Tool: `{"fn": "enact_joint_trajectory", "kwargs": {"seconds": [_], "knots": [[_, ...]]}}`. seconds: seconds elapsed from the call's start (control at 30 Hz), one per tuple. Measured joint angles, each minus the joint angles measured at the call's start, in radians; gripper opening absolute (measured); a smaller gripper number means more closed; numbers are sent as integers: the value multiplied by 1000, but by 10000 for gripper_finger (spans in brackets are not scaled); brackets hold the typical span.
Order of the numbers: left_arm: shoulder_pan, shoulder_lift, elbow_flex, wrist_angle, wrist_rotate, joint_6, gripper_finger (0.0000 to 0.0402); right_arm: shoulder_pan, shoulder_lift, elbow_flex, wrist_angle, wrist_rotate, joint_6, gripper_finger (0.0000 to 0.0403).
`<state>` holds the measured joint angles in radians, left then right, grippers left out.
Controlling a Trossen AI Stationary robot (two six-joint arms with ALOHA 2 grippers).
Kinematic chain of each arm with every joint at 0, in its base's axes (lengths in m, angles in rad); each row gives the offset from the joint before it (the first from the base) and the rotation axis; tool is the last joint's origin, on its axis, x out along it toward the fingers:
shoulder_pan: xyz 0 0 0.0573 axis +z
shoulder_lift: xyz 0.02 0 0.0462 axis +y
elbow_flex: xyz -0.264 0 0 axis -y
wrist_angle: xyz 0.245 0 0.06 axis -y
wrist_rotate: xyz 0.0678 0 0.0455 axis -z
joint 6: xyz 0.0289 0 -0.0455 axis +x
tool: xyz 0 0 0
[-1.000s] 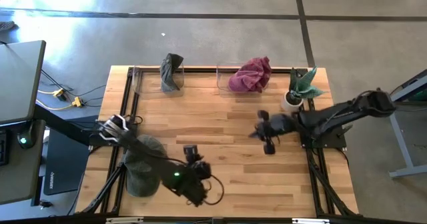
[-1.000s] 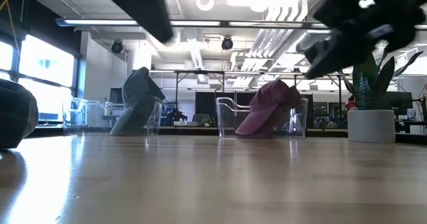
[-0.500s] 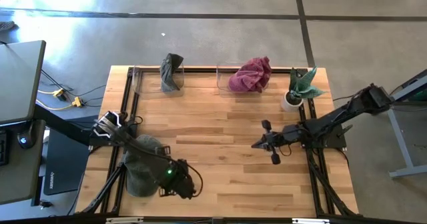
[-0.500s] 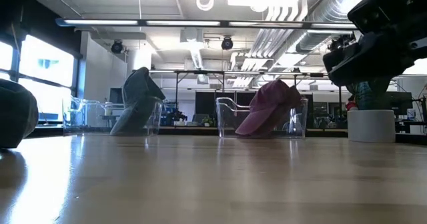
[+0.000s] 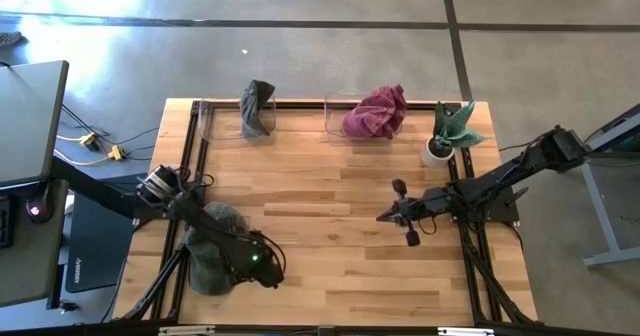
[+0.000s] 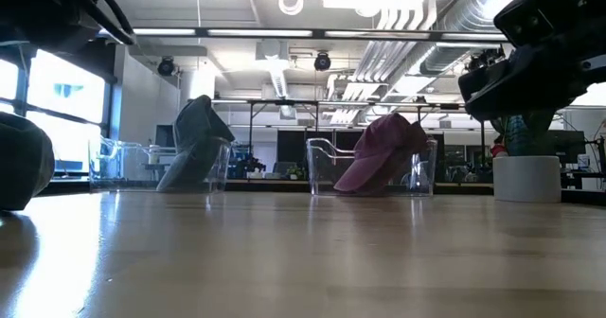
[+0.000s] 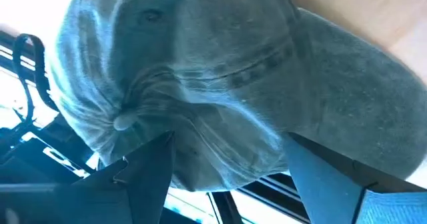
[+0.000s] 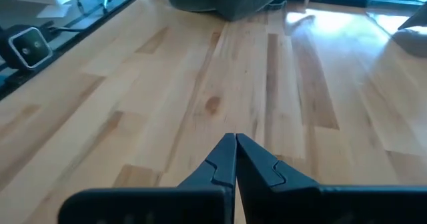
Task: Pick & Place hat
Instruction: Put the black cap into the left transparent bin
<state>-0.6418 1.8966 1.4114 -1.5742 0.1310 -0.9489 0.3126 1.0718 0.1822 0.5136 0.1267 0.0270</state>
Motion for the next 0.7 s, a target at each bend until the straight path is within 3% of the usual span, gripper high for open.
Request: {"fn": "enact_joint_trajectory", "kwargs": {"seconds": [0.2,0.47,0.57,0.7], "knots": [[-7,-61,18,2,-22,-3,246,0,0,0,5,55,-2,5],[-6,-143,-74,4,-270,43,206,0,0,0,3,21,17,6],[-6,-145,-138,4,-243,90,219,0,0,0,-1,12,17,5],[-6,-145,-238,3,-107,93,256,0,1,0,-24,8,16,2]]}}
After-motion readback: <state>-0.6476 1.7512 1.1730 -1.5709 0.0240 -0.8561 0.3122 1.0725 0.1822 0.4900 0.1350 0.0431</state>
